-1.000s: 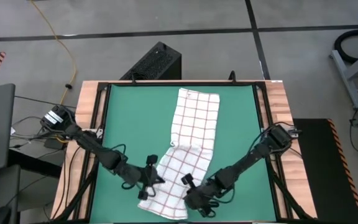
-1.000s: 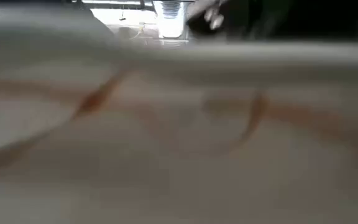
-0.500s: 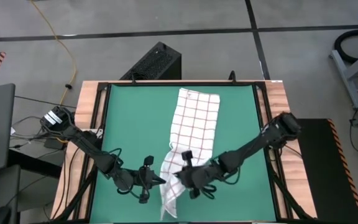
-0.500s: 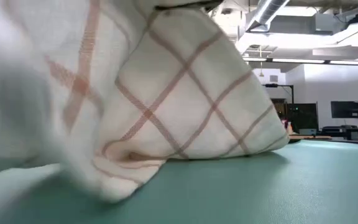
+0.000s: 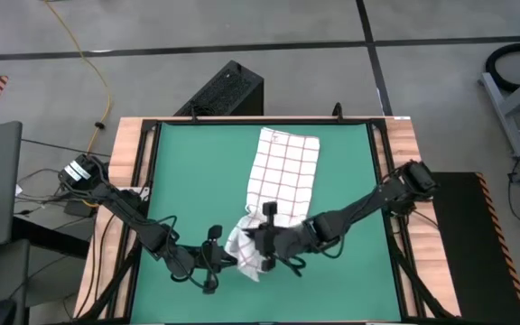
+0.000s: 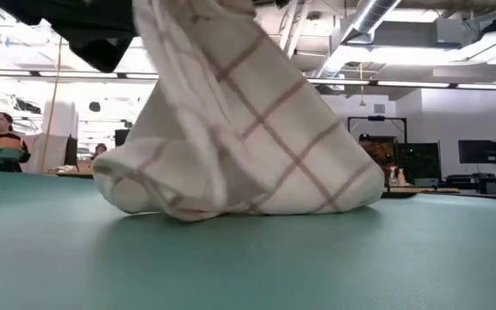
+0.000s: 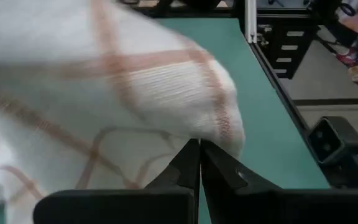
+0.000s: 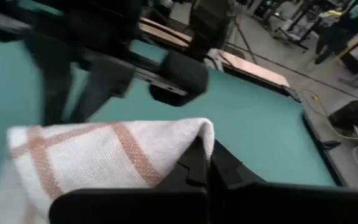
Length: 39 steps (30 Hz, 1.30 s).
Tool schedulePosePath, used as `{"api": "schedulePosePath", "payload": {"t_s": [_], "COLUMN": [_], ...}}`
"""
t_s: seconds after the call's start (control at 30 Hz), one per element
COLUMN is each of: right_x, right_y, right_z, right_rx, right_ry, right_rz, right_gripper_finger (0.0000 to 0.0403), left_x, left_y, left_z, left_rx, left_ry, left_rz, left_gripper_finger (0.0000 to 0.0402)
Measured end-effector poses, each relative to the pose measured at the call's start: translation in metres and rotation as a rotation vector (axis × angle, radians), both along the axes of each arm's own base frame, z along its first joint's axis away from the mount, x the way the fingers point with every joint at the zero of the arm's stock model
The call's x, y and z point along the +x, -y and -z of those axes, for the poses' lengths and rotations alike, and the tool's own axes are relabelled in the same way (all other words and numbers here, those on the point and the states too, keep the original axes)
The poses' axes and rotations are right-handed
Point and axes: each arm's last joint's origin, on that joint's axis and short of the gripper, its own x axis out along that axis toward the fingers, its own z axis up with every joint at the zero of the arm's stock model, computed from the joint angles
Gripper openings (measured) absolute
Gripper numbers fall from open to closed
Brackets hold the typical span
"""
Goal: Roll towel
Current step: Roll the white towel
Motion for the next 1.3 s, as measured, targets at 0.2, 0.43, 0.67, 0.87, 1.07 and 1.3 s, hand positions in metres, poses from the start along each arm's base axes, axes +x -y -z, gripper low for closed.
{"api": "schedulePosePath", "payload": {"t_s": [0.2,0.43,0.67,0.87,1.07,1.3], "right_x": [-0.033,-0.09,-0.126,-0.141,-0.145,-0.125], "right_y": [-0.039,-0.077,-0.105,-0.118,-0.133,-0.176], "right_z": [0.018,0.039,0.049,0.049,0.046,0.092], "right_rx": [0.056,0.138,0.235,0.275,0.326,0.193], "right_ry": [-0.171,-0.391,-0.418,-0.391,-0.314,-0.27], "right_rz": [-0.019,0.048,0.049,0.048,-0.001,-0.166], "right_gripper_finger": [0.0007,0.0009,0.0052,0.0117,0.0191,0.021], "left_x": [-0.012,-0.026,-0.027,-0.027,-0.026,-0.027], "left_y": [0.01,0.023,0.025,0.023,0.023,0.023], "left_z": [0.007,0.009,0.009,0.008,0.008,0.008], "left_rx": [-0.054,-0.06,-0.059,-0.048,-0.06,-0.066], "left_ry": [-0.074,-0.085,-0.08,-0.064,-0.063,-0.065], "left_rz": [-0.005,0.018,0.01,-0.029,-0.043,-0.046], "left_gripper_finger": [0.0002,0.0002,0.0002,0.0002,0.0002,0.0002]}}
